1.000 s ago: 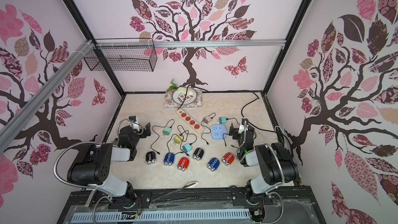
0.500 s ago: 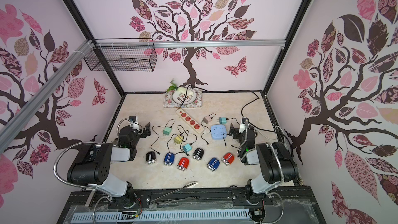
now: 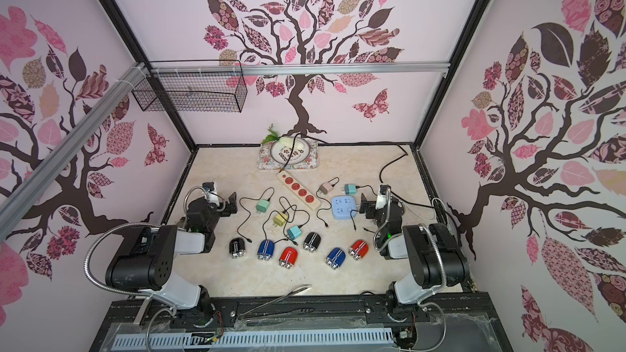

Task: Unplug the electric shaver
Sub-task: Reset both arms

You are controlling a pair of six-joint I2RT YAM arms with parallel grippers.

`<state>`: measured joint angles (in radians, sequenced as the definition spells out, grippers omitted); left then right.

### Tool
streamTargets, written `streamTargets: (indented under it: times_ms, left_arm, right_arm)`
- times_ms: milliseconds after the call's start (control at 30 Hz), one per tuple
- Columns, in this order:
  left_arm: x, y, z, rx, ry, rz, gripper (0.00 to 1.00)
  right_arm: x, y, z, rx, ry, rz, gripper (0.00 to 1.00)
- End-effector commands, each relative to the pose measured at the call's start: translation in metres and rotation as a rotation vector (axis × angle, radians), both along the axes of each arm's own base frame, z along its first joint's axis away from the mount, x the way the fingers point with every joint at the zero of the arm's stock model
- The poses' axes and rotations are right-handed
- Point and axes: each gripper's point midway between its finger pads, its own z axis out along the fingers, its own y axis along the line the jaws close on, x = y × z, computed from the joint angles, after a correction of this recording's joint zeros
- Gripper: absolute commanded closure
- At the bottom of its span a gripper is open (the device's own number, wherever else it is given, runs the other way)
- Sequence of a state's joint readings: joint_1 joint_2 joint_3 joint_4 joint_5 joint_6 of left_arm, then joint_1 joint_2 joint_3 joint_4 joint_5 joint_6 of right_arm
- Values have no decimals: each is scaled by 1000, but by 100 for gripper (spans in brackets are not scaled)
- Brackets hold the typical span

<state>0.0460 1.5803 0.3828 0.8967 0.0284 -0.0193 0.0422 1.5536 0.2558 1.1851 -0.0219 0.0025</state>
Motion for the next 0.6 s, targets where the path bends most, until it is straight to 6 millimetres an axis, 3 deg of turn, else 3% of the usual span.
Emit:
streamTargets:
  times_ms: [0, 567]
  left_arm:
    - [0, 1, 6, 4, -30, 0, 2]
    - [0, 1, 6, 6, -30, -1, 2]
  right_arm:
    - [0, 7, 4, -4, -23, 59, 0]
    - [0, 5, 5, -7, -30, 45, 0]
